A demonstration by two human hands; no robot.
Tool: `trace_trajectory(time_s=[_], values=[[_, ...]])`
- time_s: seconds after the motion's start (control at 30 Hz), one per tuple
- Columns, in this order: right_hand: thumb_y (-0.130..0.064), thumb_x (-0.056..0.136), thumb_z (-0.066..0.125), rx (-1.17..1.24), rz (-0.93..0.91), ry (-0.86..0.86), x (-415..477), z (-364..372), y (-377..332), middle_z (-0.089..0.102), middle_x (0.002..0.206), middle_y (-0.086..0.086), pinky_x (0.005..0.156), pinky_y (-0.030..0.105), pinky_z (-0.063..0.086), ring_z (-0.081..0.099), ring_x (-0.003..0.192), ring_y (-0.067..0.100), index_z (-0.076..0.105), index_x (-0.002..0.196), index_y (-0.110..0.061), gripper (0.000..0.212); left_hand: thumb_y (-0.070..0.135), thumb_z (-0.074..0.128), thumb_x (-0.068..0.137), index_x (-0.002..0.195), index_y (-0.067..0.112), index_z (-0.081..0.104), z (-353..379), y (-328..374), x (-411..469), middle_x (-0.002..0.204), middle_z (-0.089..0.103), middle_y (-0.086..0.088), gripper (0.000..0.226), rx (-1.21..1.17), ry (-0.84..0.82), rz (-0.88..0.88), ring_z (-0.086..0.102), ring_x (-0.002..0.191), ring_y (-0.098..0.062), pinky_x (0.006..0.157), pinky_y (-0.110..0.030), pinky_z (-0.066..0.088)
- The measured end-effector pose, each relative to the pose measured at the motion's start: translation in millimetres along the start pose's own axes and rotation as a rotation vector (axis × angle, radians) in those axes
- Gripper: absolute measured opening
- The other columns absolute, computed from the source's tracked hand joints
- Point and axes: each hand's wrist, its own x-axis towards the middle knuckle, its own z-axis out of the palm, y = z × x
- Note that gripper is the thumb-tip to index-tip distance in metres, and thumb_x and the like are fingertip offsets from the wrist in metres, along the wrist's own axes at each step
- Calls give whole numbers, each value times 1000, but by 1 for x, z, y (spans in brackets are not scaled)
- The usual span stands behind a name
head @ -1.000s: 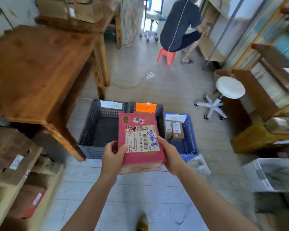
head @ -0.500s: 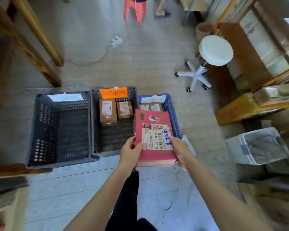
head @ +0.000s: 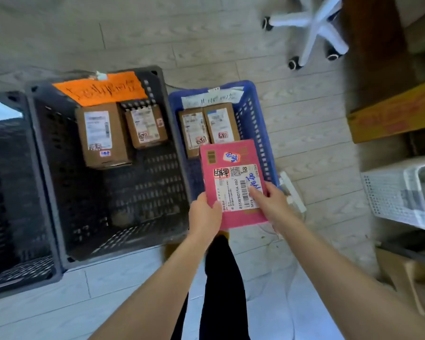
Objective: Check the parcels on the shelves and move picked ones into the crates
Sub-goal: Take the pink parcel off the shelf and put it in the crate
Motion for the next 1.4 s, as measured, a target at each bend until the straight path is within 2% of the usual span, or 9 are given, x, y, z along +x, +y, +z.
trace_trajectory(time_s=[0.07, 0.17, 0.2, 0.3, 0.4, 0.77, 1.03, 1.23, 1.4], values=[[-24, 90, 57, -40, 3, -16, 48, 14, 22, 62, 106, 3, 85, 37, 50, 61, 97, 20, 56, 117, -12, 30, 17, 44, 95, 120, 8, 47, 23, -14, 43, 123, 57, -10, 27, 60, 38, -65, 57, 103, -23, 68, -22, 41], [-24, 92, 55, -51, 28, -73, 106, 31, 51, 60, 104, 2, 73, 29, 50, 59, 91, 17, 53, 117, -11, 28, 16, 43, 95, 119, 5, 40, 52, -33, 94, 126, 55, -12, 26, 109, 60, -145, 56, 107, -28, 52, -18, 37], [-24, 92, 55, -60, 39, -96, 122, 37, 61, 61, 106, 3, 70, 26, 50, 60, 91, 17, 53, 117, -11, 28, 16, 42, 95, 118, 3, 39, 60, -39, 107, 126, 54, -14, 27, 122, 67, -169, 56, 108, -30, 53, -20, 38], [-21, 92, 54, -80, 88, -126, 156, 53, 89, 63, 116, 11, 84, 40, 52, 62, 101, 25, 53, 119, -7, 30, 15, 44, 93, 120, -1, 38, 78, -58, 139, 130, 51, -19, 32, 152, 64, -245, 52, 113, -35, 78, -35, 43], [-20, 91, 55, -137, 89, -108, 174, 70, 110, 62, 117, 13, 92, 45, 48, 61, 104, 28, 54, 117, -6, 30, 15, 44, 92, 122, -3, 40, 87, -76, 160, 130, 49, -20, 35, 168, 66, -334, 50, 115, -37, 89, -38, 43], [-13, 91, 54, -287, 95, -45, 217, 108, 149, 64, 115, 16, 87, 38, 47, 59, 106, 33, 56, 116, -3, 27, 15, 43, 91, 123, -5, 44, 107, -96, 196, 130, 51, -22, 38, 123, 127, -394, 51, 116, -36, 92, -36, 42], [-8, 94, 40, -400, 154, -170, 237, 114, 144, 59, 123, 19, 94, 38, 44, 54, 112, 35, 53, 120, -4, 30, 19, 44, 92, 124, -2, 48, 104, -106, 201, 127, 56, -18, 38, 47, 123, -396, 54, 114, -35, 96, -40, 45], [-9, 91, 39, -412, 150, -166, 201, 103, 114, 59, 123, 14, 94, 39, 45, 56, 110, 31, 49, 121, -7, 32, 27, 43, 94, 120, 3, 53, 94, -85, 173, 119, 62, -13, 36, -56, 125, -327, 57, 107, -31, 87, -33, 46], [-23, 94, 45, -419, 60, -182, 115, 74, 55, 53, 131, 9, 94, 35, 41, 52, 116, 24, 45, 132, -7, 41, 28, 47, 92, 109, 6, 57, 53, -45, 105, 109, 65, -12, 30, -117, 100, -225, 60, 88, -27, 65, -30, 45]])
